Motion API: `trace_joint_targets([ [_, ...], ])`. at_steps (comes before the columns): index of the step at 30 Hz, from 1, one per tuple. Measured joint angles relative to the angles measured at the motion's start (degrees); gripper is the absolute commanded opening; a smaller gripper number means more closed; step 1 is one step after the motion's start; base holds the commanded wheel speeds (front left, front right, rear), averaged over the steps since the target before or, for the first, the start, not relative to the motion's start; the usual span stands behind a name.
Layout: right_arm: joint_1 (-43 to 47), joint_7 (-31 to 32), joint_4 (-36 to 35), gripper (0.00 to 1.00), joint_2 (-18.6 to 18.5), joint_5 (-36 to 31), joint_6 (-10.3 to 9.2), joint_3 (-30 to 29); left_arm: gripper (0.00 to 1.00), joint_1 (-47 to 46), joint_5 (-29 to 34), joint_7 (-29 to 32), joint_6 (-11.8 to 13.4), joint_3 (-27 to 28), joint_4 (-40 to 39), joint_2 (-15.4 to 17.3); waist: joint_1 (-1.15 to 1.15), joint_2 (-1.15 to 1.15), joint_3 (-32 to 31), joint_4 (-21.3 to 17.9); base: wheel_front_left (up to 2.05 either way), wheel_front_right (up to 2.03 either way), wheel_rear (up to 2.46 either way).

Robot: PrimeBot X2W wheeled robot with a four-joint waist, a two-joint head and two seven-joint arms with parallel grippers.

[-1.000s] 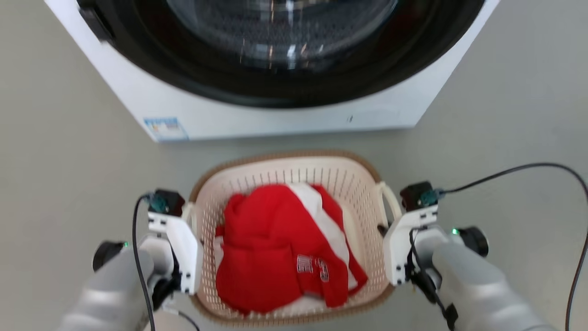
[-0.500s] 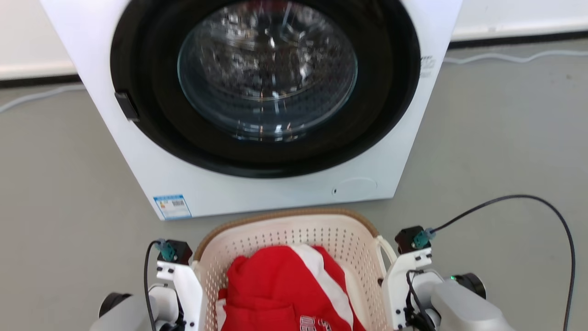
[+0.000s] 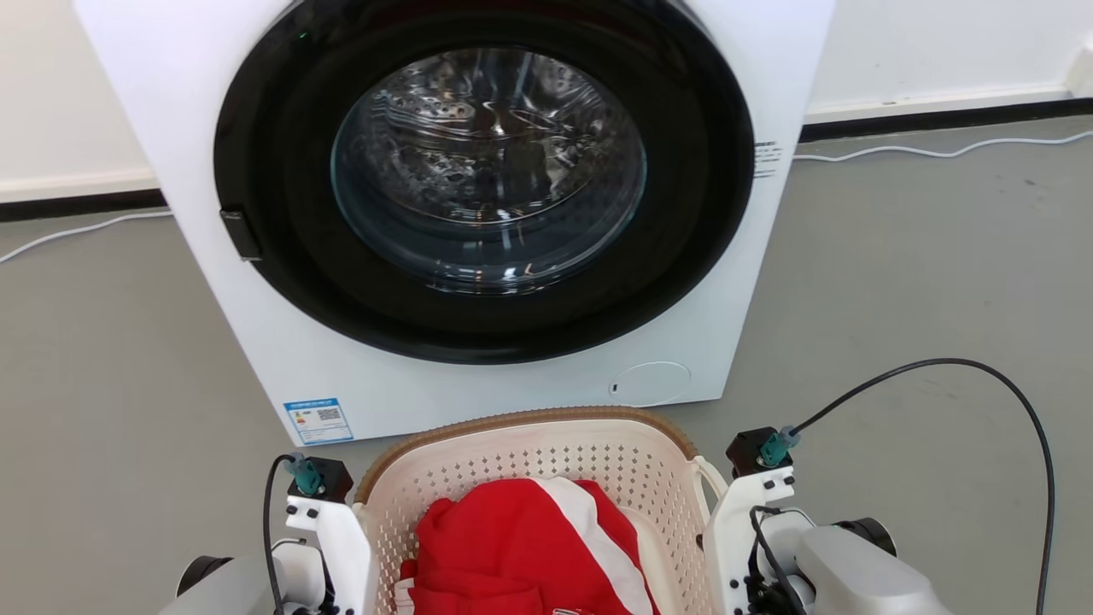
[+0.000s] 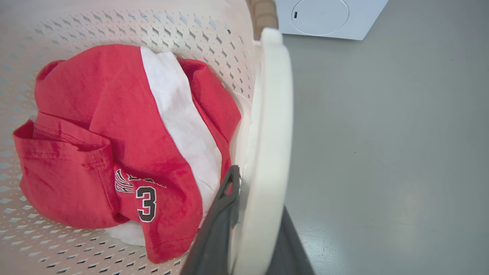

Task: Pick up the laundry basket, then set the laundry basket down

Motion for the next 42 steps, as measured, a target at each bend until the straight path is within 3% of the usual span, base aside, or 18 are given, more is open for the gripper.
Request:
trace_joint_targets([
  [10, 0.0, 1.7, -0.9, 0.0, -0.3, 2.9, -0.07, 2.3, 0.0, 0.0, 0.0, 1.3, 0.0, -0.2, -0.9, 0.5, 0.0, 0.0, -0.4, -1.3, 0.0, 0.0, 0.0],
  [42, -1.4, 1.0, 0.7, 0.0, -0.3, 8.3, -0.07, 7.5, 0.0, -0.1, -0.1, 0.7, 0.0, -0.4, -1.1, 0.5, 0.0, 0.0, 0.4, -0.6, 0.0, 0.0, 0.0],
])
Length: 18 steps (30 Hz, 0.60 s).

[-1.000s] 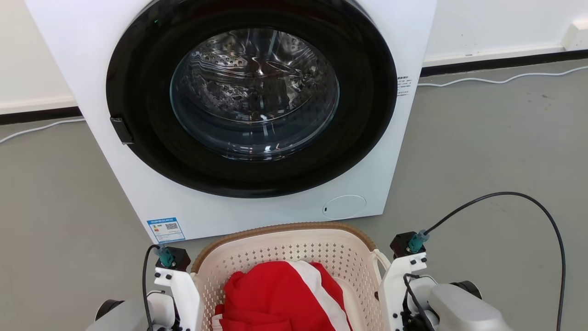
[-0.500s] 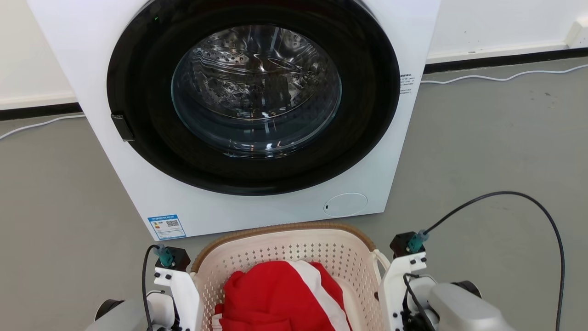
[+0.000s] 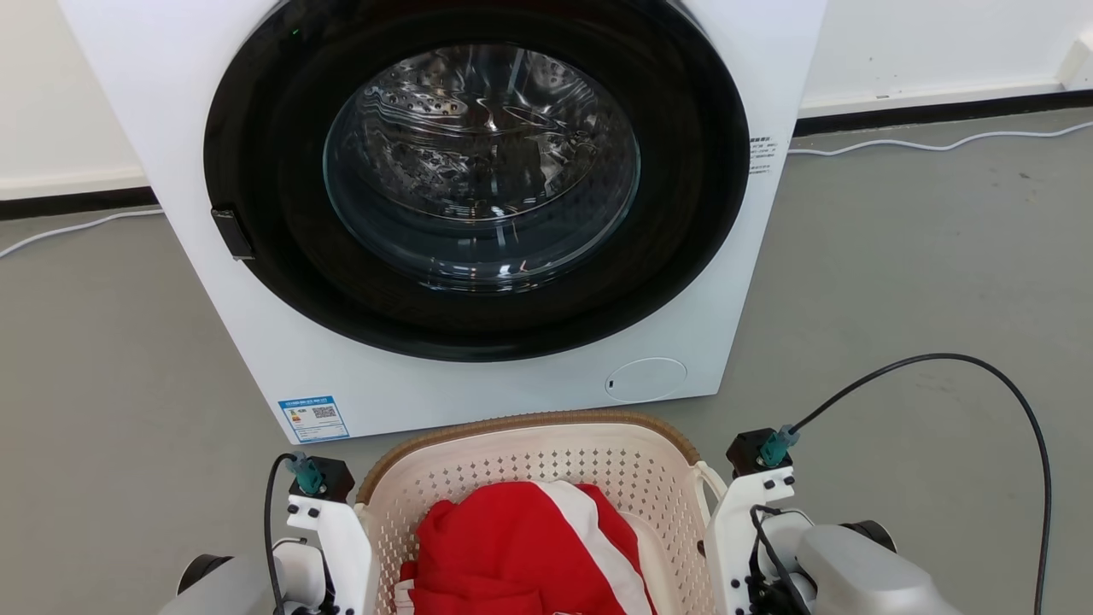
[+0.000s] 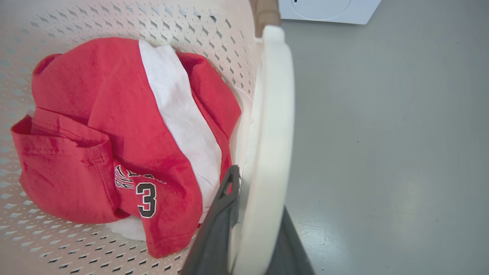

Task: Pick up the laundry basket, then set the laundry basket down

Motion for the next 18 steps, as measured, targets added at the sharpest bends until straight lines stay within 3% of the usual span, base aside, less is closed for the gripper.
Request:
trace_joint_targets([
  [18, -1.3, -1.5, -0.2, 0.0, -0.1, 2.3, 0.0, 2.3, 0.0, -0.4, 0.0, -0.4, 0.0, 0.0, -0.3, 0.4, 0.0, 0.0, 1.4, -0.1, 0.0, 0.0, 0.0],
])
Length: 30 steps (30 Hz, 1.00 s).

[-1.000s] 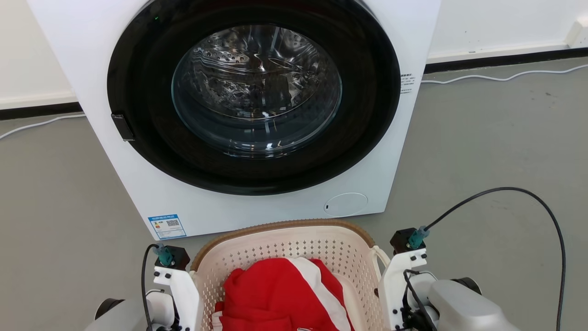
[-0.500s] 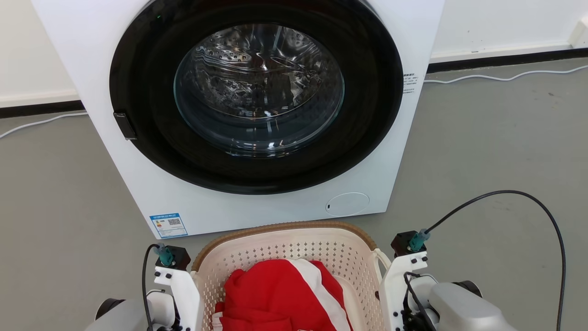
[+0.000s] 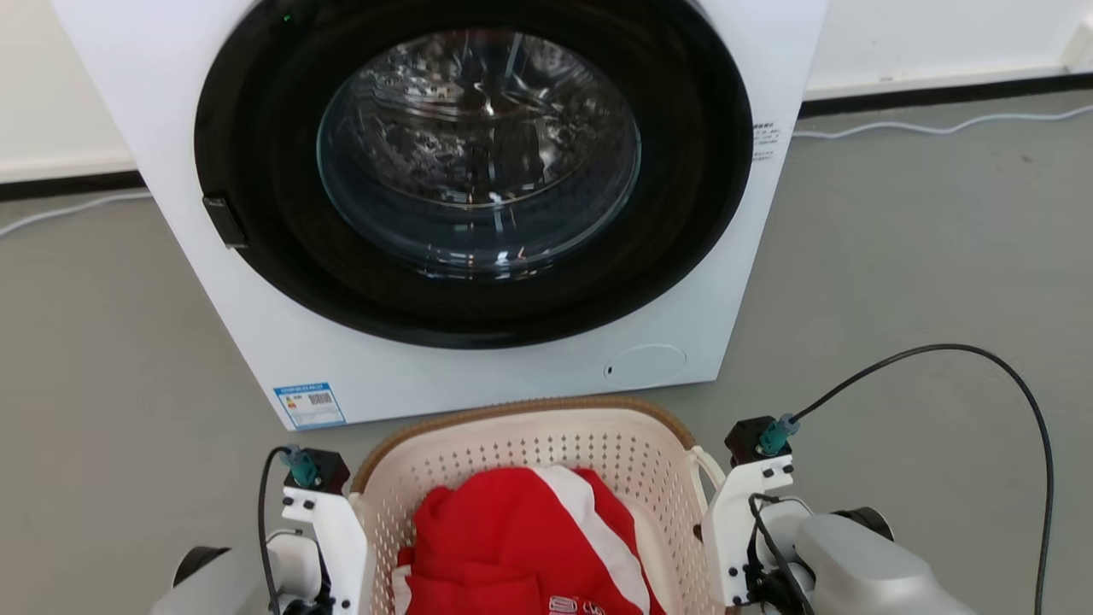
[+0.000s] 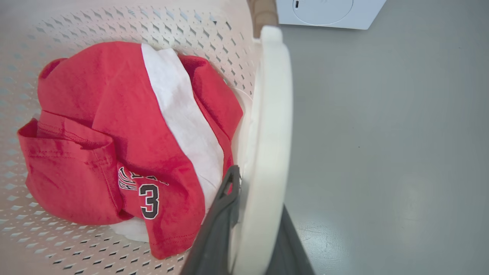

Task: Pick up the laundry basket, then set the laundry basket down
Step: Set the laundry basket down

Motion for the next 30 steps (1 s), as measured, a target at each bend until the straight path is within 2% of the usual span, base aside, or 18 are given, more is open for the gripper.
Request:
trace_joint_targets([
  [14, -5.6, -8.2, 0.1, 0.0, 0.1, 0.2, 0.0, 0.9, 0.0, -6.8, 2.1, -4.9, 0.0, 0.1, 0.5, 1.2, 0.0, 0.0, 9.8, 1.2, 0.0, 0.0, 0.0],
  [27, -9.3, -16.4, 1.5, 0.0, 0.3, 0.0, 0.01, 1.1, 0.0, -11.8, 4.5, -10.9, 0.0, 0.3, 3.2, 0.3, 0.0, 0.0, 20.2, 3.2, 0.0, 0.0, 0.0],
  [30, -11.2, -19.5, 2.3, 0.0, 0.3, -0.4, 0.01, 1.1, 0.0, -13.7, 5.2, -14.1, 0.0, 0.3, 4.2, -0.5, 0.0, 0.0, 23.5, 4.1, 0.0, 0.0, 0.0],
])
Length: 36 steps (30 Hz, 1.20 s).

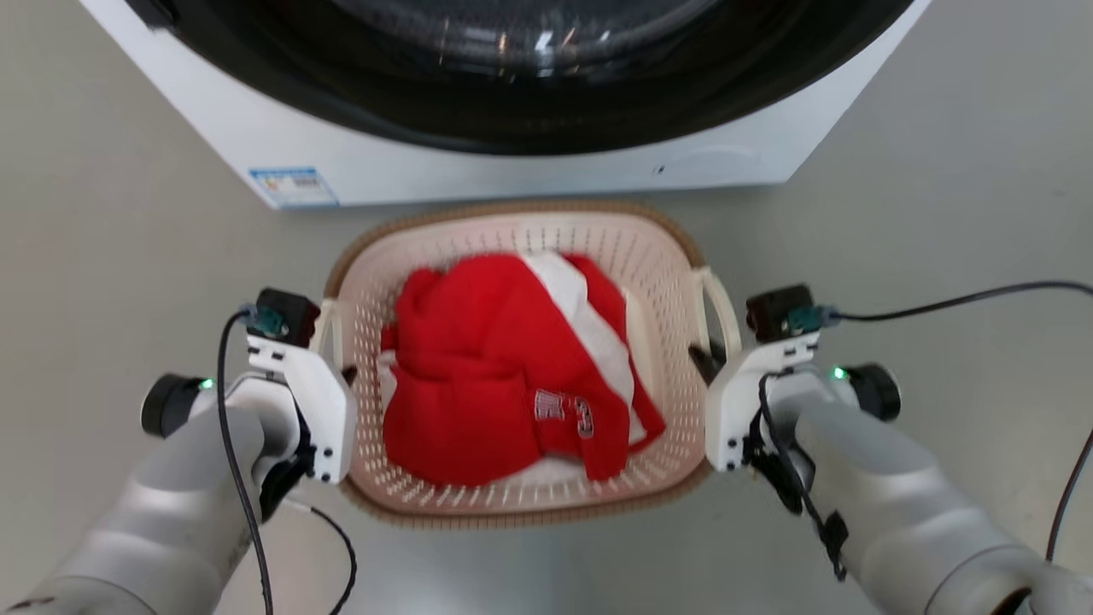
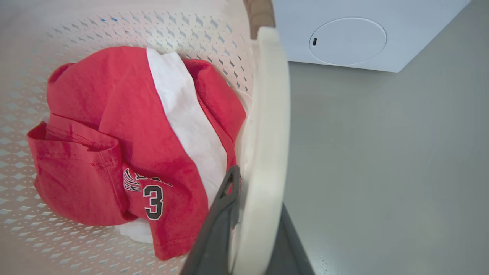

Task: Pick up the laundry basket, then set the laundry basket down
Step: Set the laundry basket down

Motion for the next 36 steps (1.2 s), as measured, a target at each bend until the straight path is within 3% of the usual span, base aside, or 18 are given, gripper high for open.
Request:
trace_joint_targets([
  [16, -2.8, -8.3, 0.7, 0.0, 0.0, -0.6, 0.03, 0.1, 0.0, -3.8, 2.9, -8.0, -0.1, 0.1, 2.9, -1.0, 0.0, 0.0, 10.0, 1.2, 0.0, 0.0, 0.0],
  [36, -11.0, -11.3, 1.6, 0.0, 0.0, -5.2, 0.05, -4.3, 0.0, -12.0, 5.6, -14.9, -0.1, 0.7, 7.2, -2.2, 0.0, 0.0, 22.5, 0.7, 0.0, 0.0, 0.0],
])
